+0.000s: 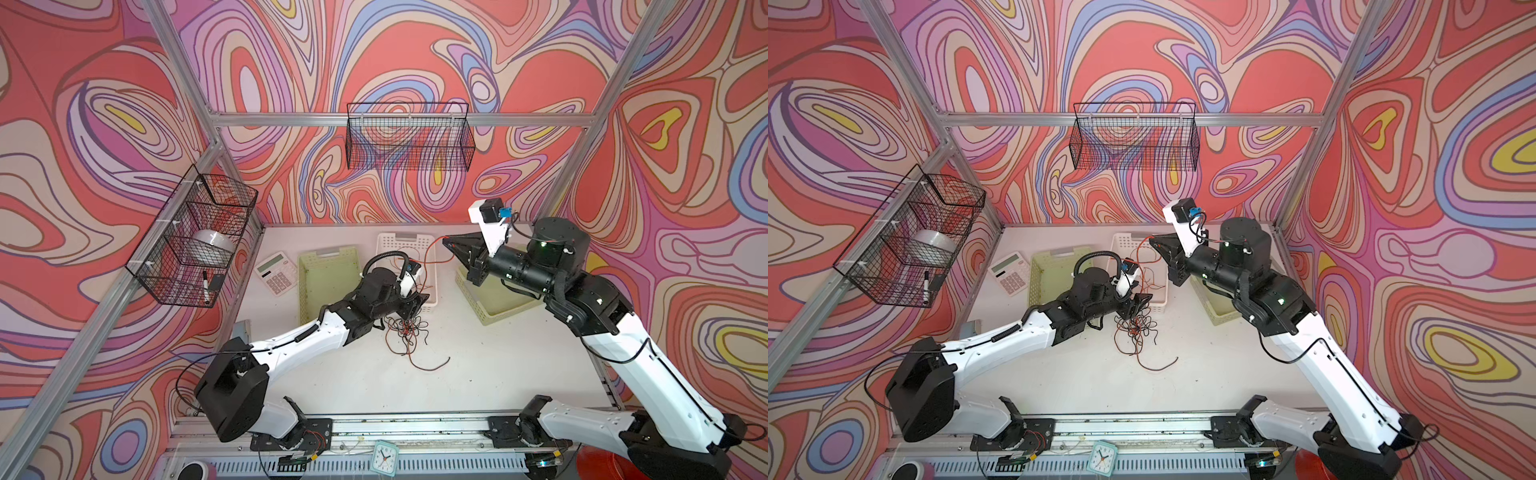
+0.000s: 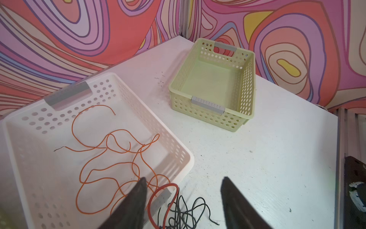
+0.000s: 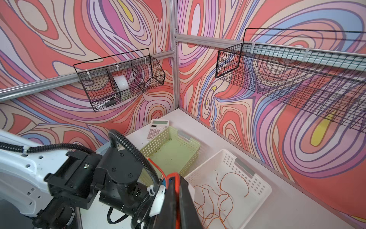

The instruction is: Untangle the cables

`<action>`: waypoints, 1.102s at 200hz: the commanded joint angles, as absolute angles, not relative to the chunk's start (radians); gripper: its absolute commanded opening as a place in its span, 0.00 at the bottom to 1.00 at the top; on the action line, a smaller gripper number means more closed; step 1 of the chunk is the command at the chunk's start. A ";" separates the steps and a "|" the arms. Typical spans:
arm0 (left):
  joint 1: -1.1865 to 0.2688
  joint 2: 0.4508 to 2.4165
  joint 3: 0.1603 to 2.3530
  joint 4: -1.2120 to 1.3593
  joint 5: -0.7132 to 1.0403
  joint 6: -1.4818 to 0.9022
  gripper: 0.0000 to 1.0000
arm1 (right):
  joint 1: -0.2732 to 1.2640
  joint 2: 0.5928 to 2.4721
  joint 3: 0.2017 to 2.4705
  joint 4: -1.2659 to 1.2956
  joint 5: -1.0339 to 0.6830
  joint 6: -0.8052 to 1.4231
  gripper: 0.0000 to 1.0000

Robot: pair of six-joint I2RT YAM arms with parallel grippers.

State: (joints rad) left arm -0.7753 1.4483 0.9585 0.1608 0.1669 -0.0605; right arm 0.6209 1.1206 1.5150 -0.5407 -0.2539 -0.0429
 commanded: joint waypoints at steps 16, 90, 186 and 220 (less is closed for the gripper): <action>-0.771 1.372 1.002 0.221 0.219 -0.066 0.00 | 0.615 0.957 1.363 -0.454 -0.121 -0.083 0.30; -0.772 1.274 1.055 0.232 0.316 -0.059 0.00 | 0.616 0.747 0.962 -0.313 0.151 -0.070 0.69; -0.767 1.281 1.150 0.190 0.436 -0.071 0.00 | 0.616 0.794 0.679 -0.094 -0.087 0.281 0.76; -0.765 1.270 1.146 0.189 0.451 -0.077 0.00 | 0.616 0.834 0.636 -0.042 -0.141 0.360 0.76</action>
